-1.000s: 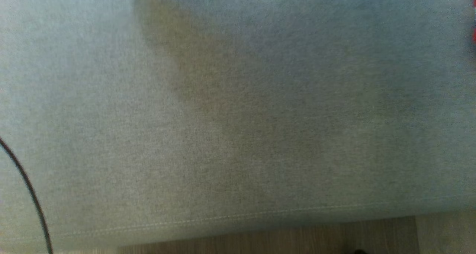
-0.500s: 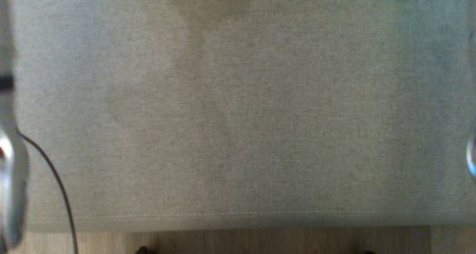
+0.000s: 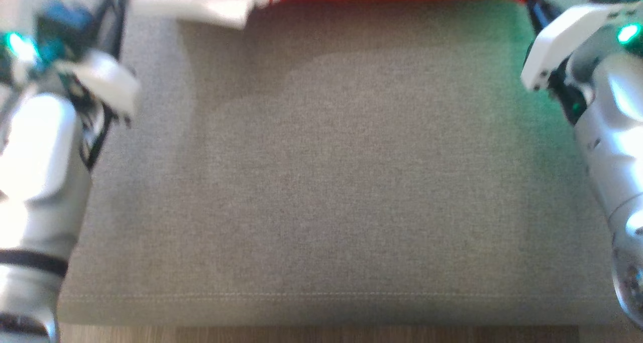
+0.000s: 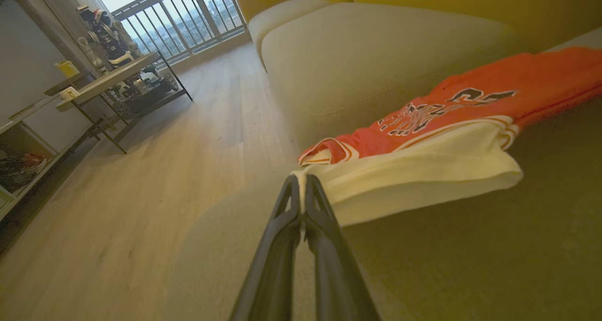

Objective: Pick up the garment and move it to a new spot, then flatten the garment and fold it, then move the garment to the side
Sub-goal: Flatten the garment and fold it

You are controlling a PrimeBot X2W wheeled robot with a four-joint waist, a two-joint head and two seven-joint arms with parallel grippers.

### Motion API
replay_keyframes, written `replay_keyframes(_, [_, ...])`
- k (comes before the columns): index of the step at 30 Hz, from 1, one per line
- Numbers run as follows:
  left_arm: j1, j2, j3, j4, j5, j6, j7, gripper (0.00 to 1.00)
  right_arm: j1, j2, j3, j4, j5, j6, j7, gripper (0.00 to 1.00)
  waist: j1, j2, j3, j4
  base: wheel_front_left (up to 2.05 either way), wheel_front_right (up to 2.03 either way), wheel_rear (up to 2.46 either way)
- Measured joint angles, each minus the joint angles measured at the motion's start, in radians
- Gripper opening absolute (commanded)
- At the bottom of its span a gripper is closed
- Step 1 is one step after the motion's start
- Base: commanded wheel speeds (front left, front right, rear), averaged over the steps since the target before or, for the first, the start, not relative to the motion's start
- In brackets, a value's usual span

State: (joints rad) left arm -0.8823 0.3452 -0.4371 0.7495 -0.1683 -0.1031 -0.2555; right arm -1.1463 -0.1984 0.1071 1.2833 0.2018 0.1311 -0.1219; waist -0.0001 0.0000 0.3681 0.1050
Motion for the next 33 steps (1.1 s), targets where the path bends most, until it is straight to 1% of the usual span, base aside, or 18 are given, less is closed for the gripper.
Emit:
replay_keyframes(4, [0.099,0.027,-0.059,0.002,0.012,-0.013,0.025,0.0,0.057,-0.008,0.096,-0.002,0.019,0.0,0.047,0.0,0.0,0.0,-0.05,0.0,0.0,0.0,0.0])
replay_keyframes(8, [0.167,0.038,-0.112,-0.022,0.01,-0.021,0.046,0.0,0.114,-0.03,0.135,-0.01,0.081,0.0,0.064,0.0,0.0,0.0,-0.091,0.005,0.0,0.0,0.0])
replay_keyframes(9, [0.18,0.039,-0.128,-0.034,0.006,-0.022,0.055,0.0,0.125,-0.038,0.155,-0.015,0.087,0.0,0.067,0.0,0.0,0.0,-0.099,0.007,0.0,0.0,0.0])
replay_keyframes(10, [0.202,0.049,-0.159,-0.054,0.004,-0.029,0.071,0.0,0.15,-0.049,0.207,-0.032,0.087,0.0,0.069,0.0,0.0,0.0,-0.115,0.012,0.0,0.0,0.0])
replay_keyframes(11, [0.202,0.049,-0.159,-0.054,0.004,-0.029,0.071,0.0,0.15,-0.049,0.207,-0.032,0.087,0.0,0.069,0.0,0.0,0.0,-0.115,0.012,0.0,0.0,0.0])
replay_keyframes(16, [0.249,0.107,-0.23,-0.106,0.001,-0.029,0.108,0.0,0.202,-0.064,0.31,-0.074,0.129,0.0,0.091,0.0,0.0,0.0,-0.151,0.014,0.0,0.0,0.0])
replay_keyframes(24, [0.332,0.18,-0.361,-0.212,-0.081,-0.029,0.184,0.0,0.279,-0.118,0.473,-0.142,0.236,0.0,0.196,0.0,0.0,0.0,-0.21,0.006,0.0,0.0,0.0])
replay_keyframes(30, [0.365,0.246,-0.448,-0.3,-0.152,-0.029,0.225,0.0,0.329,-0.168,0.579,-0.219,0.356,0.0,0.298,0.0,0.0,0.0,-0.243,-0.002,0.0,0.0,0.0])
replay_keyframes(33, [0.378,0.275,-0.49,-0.338,-0.187,-0.029,0.248,0.0,0.363,-0.193,0.614,-0.265,0.44,0.0,0.349,0.0,0.0,0.0,-0.26,-0.006,0.0,0.0,0.0])
